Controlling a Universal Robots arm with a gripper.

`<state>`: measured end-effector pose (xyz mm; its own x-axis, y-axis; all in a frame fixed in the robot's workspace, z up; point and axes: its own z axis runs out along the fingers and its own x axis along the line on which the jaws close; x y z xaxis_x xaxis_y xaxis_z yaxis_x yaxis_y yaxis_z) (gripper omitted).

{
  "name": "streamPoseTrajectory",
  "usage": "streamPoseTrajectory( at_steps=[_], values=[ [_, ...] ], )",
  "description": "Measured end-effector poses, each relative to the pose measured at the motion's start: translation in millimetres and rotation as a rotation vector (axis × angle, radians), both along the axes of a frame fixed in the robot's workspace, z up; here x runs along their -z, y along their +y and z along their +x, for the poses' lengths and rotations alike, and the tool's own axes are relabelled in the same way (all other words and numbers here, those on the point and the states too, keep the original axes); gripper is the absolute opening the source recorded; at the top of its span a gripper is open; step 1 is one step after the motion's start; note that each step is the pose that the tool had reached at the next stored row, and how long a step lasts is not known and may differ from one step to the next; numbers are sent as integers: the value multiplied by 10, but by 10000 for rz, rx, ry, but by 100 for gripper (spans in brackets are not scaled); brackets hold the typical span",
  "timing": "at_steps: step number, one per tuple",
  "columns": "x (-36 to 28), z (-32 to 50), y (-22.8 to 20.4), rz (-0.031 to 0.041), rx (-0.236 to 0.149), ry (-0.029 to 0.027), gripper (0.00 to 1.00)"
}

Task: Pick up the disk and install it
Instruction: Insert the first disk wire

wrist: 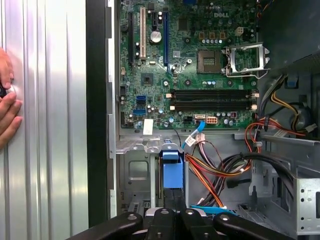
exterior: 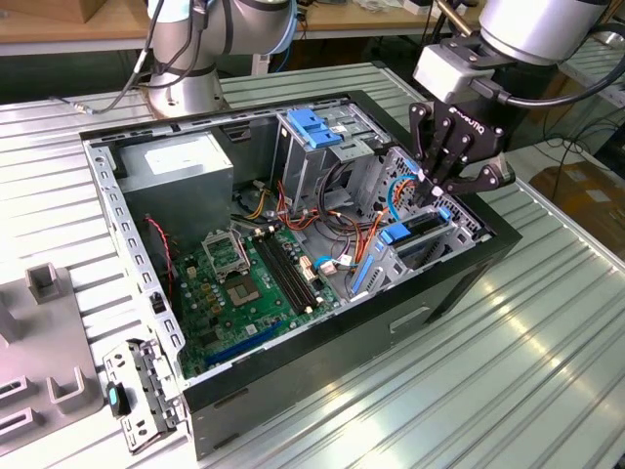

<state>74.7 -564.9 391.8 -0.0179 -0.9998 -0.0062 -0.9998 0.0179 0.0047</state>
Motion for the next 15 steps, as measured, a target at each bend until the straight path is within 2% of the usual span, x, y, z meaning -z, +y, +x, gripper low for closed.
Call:
streamPoseTrajectory(
  at_steps=[7, 13, 15],
  values=[
    [23, 248, 0, -6, -2, 0, 11],
    [29, 403, 0, -12, -31, 0, 11],
    [31, 429, 1, -11, -84, 0, 11]
  ],
)
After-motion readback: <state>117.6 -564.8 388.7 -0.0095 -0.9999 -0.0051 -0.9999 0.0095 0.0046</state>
